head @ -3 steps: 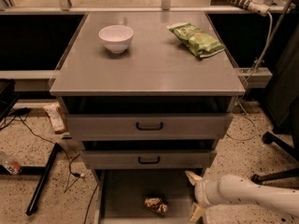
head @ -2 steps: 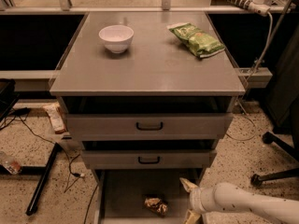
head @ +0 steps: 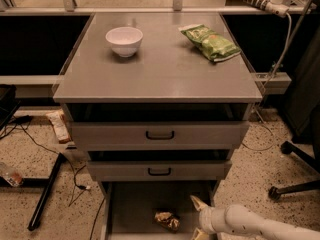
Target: Pick orange can from bottom drawer and place on counter
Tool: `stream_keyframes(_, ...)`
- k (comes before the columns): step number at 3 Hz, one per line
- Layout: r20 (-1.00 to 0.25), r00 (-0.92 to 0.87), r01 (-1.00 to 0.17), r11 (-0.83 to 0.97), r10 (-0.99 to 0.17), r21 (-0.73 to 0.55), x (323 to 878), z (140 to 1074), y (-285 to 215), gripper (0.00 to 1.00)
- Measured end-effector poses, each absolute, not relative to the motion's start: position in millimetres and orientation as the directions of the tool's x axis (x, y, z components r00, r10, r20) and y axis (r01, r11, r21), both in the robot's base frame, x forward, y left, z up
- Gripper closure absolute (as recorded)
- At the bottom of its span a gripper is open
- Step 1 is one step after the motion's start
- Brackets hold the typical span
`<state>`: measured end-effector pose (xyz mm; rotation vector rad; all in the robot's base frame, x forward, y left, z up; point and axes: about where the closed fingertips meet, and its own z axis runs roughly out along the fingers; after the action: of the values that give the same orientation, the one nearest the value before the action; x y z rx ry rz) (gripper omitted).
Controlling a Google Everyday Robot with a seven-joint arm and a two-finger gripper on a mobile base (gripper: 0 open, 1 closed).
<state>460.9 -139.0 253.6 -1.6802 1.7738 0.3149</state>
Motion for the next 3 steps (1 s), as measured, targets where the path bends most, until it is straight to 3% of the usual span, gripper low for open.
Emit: stream_keyframes(3,-0.666,0.014,-0.951,0.196,-0.746,-0.24,498.4,212.1,-107.4,0.0)
